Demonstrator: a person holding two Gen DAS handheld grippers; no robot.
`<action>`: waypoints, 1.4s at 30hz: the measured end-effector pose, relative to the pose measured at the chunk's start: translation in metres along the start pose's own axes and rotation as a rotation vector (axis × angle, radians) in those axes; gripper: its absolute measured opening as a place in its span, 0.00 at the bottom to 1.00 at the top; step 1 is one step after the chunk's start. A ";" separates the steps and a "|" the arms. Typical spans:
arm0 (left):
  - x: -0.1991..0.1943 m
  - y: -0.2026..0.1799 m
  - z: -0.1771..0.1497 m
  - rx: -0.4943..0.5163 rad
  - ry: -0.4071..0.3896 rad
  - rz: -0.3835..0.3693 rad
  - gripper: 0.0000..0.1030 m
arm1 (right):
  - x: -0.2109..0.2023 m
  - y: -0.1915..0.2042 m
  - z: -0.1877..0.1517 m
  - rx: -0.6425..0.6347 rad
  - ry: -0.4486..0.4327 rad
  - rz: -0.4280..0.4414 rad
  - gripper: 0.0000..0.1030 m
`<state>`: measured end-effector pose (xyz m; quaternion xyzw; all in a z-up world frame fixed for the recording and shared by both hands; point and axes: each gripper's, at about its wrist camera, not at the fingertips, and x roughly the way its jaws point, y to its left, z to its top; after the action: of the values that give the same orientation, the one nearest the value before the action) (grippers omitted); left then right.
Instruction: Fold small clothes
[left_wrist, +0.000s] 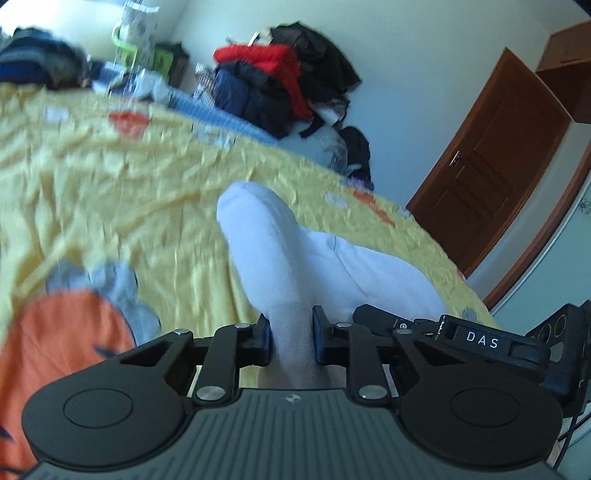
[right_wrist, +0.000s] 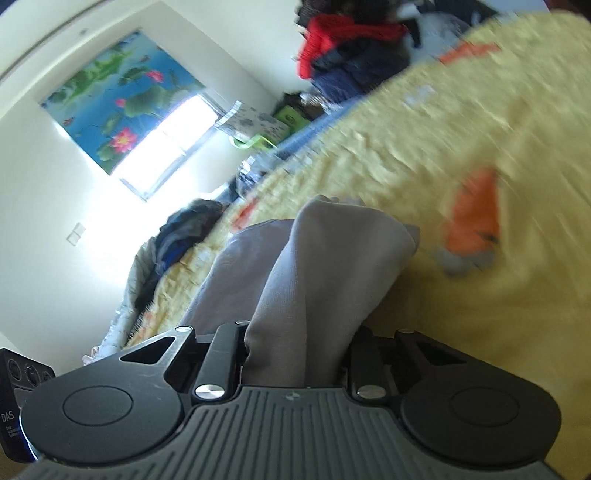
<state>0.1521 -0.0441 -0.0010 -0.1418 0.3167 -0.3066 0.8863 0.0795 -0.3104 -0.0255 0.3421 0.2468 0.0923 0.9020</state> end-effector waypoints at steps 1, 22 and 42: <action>-0.004 0.000 0.010 0.015 -0.018 0.003 0.20 | 0.002 0.008 0.005 -0.017 -0.012 0.009 0.24; -0.023 0.073 0.002 -0.146 0.120 0.160 0.35 | 0.050 0.038 -0.026 -0.080 0.167 -0.092 0.42; -0.045 0.055 -0.029 -0.146 0.173 0.193 0.18 | 0.010 0.040 -0.059 -0.044 0.158 -0.129 0.30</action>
<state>0.1305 0.0253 -0.0261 -0.1476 0.4256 -0.2073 0.8684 0.0578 -0.2432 -0.0407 0.2972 0.3366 0.0664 0.8910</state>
